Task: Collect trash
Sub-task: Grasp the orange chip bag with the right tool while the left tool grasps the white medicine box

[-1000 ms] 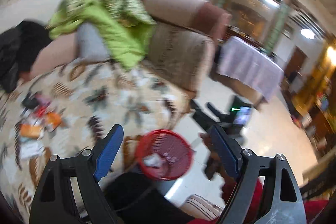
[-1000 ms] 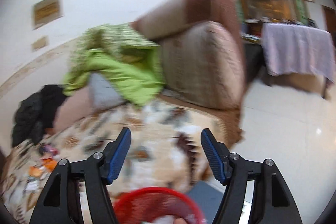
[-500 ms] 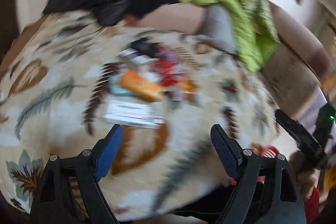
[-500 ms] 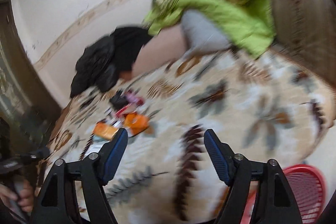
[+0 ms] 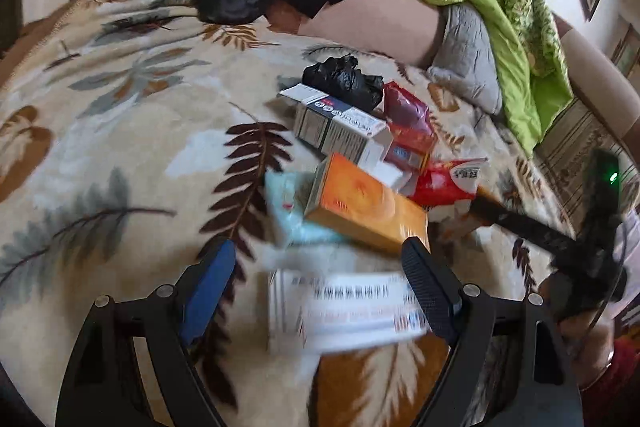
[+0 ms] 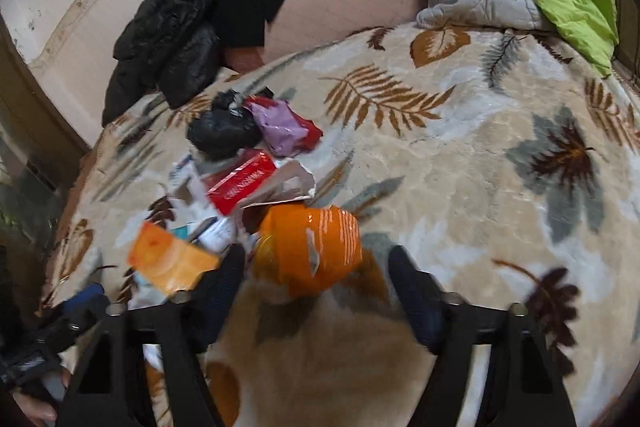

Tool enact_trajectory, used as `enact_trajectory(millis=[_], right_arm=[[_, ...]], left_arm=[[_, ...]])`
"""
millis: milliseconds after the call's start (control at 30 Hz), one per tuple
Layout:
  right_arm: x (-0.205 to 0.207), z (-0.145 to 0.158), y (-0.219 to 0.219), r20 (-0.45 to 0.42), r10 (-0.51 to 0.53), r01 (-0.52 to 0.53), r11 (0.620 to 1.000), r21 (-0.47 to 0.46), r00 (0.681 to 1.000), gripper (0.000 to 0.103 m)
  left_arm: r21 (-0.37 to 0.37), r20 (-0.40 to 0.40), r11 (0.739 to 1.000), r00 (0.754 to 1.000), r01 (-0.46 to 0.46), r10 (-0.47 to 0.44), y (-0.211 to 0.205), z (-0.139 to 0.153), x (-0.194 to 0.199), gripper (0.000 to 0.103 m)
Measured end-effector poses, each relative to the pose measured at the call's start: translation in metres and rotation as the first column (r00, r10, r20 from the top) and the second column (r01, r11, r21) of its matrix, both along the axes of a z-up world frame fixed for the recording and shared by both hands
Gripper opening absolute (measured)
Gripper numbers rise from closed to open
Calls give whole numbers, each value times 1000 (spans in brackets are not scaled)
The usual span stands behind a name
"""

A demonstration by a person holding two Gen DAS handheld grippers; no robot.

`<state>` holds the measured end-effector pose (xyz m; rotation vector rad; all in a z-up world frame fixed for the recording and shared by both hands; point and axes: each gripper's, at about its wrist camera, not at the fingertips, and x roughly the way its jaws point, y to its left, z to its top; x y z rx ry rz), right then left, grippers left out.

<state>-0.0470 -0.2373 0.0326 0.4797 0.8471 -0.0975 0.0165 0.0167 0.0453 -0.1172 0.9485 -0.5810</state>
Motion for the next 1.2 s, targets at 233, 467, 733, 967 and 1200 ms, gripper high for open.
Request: enact_trajectory(millis=[233, 467, 733, 967, 1200], right_arm=[[-30, 24, -2, 93, -7, 9, 1000, -25, 996, 29], [-84, 39, -17, 153, -43, 36, 998, 46, 987, 29], [-149, 45, -19, 190, -51, 37, 996, 76, 980, 29], [-165, 42, -18, 191, -51, 36, 996, 82, 980, 29], [-157, 38, -17, 177, -49, 36, 997, 75, 983, 29]], left_arm=[[-35, -57, 997, 996, 72, -74, -9, -26, 1, 84], [8, -113, 974, 968, 227, -225, -20, -20, -52, 84], [84, 15, 957, 959, 279, -281, -30, 14, -107, 84], [265, 0, 906, 940, 329, -341, -76, -13, -90, 84], [360, 40, 901, 961, 243, -275, -89, -31, -91, 68]])
